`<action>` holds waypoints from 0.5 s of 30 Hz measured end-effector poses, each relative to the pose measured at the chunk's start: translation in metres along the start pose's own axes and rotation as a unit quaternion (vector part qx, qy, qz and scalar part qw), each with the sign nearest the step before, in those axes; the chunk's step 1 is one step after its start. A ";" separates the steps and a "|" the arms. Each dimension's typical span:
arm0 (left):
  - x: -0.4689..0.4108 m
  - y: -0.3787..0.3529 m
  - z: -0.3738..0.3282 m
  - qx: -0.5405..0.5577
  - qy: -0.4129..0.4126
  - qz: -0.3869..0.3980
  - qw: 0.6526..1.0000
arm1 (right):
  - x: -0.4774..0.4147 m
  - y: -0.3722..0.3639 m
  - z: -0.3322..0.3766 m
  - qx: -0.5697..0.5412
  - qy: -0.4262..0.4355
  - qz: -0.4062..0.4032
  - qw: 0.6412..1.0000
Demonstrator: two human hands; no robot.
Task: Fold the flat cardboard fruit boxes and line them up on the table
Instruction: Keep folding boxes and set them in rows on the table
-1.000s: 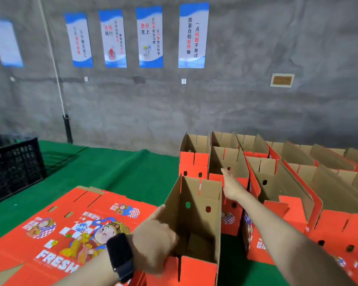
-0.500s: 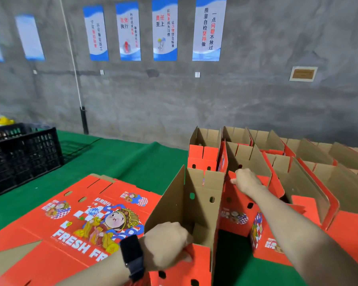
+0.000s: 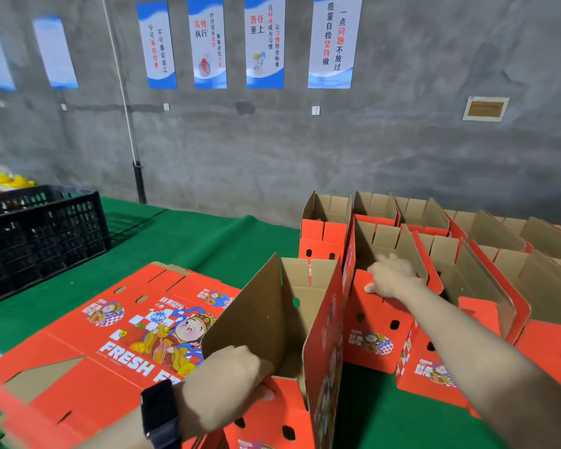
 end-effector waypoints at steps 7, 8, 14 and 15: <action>-0.002 0.025 -0.013 0.038 -0.056 -0.020 0.998 | 0.013 -0.017 -0.026 -0.122 0.026 0.024 0.992; -0.002 0.026 -0.014 0.038 -0.058 -0.020 0.997 | 0.012 -0.017 -0.027 -0.106 0.035 0.031 0.993; 0.003 0.020 -0.013 0.037 -0.051 -0.020 0.998 | 0.008 -0.018 -0.027 -0.104 0.066 0.065 0.990; 0.005 0.020 -0.010 0.037 -0.045 -0.021 0.998 | 0.009 -0.018 -0.031 -0.108 0.067 0.068 0.990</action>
Point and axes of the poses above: each hand's wrist, its own x-axis away from the middle knuckle, its own y-axis out of the back of the hand, z = x × y, the point moved 7 cm from there along -x, towards the middle knuckle, and after that the axes turned 4 degrees about y, right-handed, at the moved point
